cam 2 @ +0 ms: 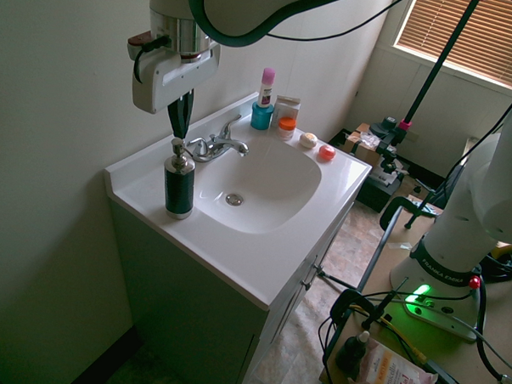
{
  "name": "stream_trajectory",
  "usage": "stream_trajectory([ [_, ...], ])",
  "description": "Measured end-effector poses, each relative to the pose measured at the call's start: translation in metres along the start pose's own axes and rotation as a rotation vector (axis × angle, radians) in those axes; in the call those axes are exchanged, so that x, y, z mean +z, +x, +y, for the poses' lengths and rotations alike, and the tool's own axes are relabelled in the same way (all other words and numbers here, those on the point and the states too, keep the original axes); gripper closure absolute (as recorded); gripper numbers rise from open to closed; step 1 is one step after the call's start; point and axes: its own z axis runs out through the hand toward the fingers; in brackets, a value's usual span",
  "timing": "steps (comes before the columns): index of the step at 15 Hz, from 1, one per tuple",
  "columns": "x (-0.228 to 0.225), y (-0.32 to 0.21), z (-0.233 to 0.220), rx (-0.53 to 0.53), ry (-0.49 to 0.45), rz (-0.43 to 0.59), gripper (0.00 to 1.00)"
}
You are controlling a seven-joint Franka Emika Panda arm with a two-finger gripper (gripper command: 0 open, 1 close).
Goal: Use the sanitizer
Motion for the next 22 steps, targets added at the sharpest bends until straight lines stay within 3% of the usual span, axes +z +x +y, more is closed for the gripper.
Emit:
stream_trajectory([
  [22,0.019,0.001,0.003,0.032,0.022,-0.046,1.00],
])
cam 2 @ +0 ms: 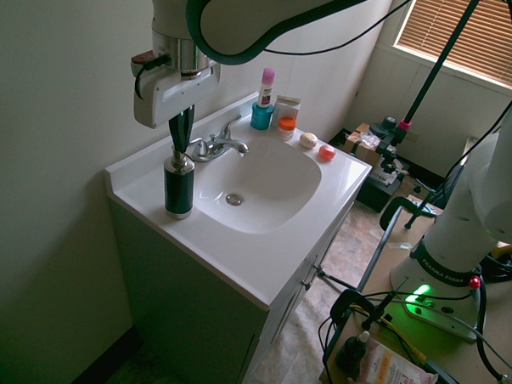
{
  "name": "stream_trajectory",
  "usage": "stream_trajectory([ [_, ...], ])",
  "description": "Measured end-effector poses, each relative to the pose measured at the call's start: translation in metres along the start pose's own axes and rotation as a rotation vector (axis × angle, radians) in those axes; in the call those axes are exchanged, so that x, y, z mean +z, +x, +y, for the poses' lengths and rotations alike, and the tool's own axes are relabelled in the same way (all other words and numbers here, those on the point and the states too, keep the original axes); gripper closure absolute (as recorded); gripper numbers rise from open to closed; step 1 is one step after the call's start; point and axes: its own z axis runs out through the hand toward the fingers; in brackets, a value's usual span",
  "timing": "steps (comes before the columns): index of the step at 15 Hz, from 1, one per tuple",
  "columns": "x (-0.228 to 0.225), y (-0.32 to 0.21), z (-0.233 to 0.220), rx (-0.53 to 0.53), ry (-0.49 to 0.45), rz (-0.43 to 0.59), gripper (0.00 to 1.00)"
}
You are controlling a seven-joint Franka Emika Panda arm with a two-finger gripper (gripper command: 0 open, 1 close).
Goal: Use the sanitizer
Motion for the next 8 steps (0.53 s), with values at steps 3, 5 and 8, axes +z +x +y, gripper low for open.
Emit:
stream_trajectory([
  [3,-0.041,0.002,0.023,0.001,0.092,-0.041,0.00],
  [5,-0.070,0.004,0.056,0.017,0.131,-0.038,0.00],
  [8,-0.061,0.014,0.111,0.055,0.113,-0.042,0.00],
])
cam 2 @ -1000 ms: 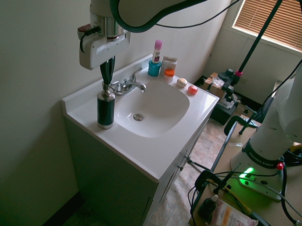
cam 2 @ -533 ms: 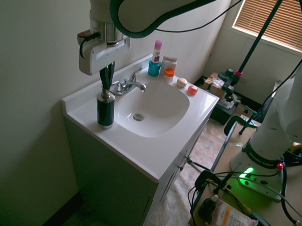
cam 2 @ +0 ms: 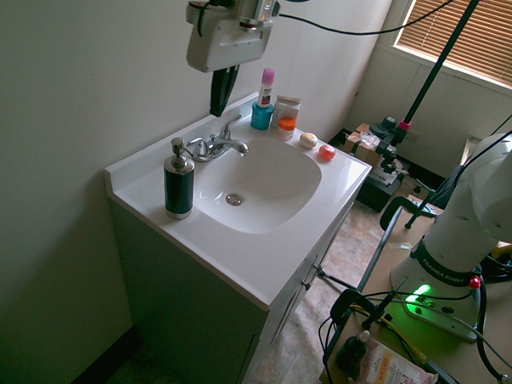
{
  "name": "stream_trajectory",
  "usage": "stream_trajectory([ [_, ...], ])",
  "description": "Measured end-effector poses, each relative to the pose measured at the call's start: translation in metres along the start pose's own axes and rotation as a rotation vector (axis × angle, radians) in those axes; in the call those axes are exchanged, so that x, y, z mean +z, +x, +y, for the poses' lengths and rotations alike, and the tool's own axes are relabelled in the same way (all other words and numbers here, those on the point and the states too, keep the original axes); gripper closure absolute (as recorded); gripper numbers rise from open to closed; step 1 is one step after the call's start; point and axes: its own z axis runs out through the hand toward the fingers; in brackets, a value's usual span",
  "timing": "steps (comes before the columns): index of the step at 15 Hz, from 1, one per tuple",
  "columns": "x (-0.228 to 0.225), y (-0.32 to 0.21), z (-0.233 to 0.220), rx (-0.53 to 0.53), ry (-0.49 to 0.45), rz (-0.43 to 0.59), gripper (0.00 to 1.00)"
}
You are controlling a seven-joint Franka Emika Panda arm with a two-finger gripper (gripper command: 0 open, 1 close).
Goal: Use the sanitizer
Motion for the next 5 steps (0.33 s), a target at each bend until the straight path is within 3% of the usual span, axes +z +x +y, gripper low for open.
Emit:
stream_trajectory([
  [5,0.048,0.041,0.090,0.069,-0.040,-0.018,0.00],
])
